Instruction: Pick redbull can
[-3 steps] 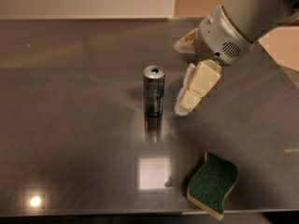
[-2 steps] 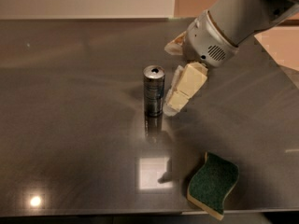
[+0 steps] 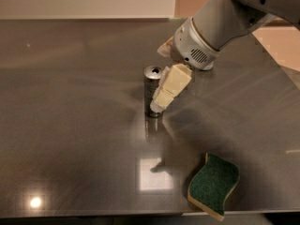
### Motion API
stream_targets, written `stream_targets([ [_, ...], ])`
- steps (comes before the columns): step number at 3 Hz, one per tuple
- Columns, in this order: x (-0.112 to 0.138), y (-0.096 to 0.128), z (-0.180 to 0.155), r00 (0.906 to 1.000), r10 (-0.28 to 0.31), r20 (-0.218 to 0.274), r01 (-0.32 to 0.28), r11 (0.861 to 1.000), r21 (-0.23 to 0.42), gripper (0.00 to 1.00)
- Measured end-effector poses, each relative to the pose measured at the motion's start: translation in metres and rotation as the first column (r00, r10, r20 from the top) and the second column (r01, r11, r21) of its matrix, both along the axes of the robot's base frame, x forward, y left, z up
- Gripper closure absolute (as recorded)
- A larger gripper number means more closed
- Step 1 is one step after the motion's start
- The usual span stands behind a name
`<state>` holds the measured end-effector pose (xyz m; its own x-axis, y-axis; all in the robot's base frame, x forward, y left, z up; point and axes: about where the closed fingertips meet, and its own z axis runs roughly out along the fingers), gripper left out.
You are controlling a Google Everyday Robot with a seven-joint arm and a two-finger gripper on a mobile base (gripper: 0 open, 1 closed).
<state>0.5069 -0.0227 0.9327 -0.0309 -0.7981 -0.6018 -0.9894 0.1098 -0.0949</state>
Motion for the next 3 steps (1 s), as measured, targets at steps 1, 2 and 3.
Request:
stream_targets([
  [1, 0.006, 0.009, -0.011, 0.9999, 0.005, -0.009, -0.005, 1.000, 0.011, 0.00],
  [2, 0.010, 0.014, -0.020, 0.9999, 0.006, -0.013, -0.005, 1.000, 0.017, 0.00],
  [3, 0.010, 0.015, -0.026, 0.9999, 0.003, -0.013, -0.002, 1.000, 0.015, 0.18],
])
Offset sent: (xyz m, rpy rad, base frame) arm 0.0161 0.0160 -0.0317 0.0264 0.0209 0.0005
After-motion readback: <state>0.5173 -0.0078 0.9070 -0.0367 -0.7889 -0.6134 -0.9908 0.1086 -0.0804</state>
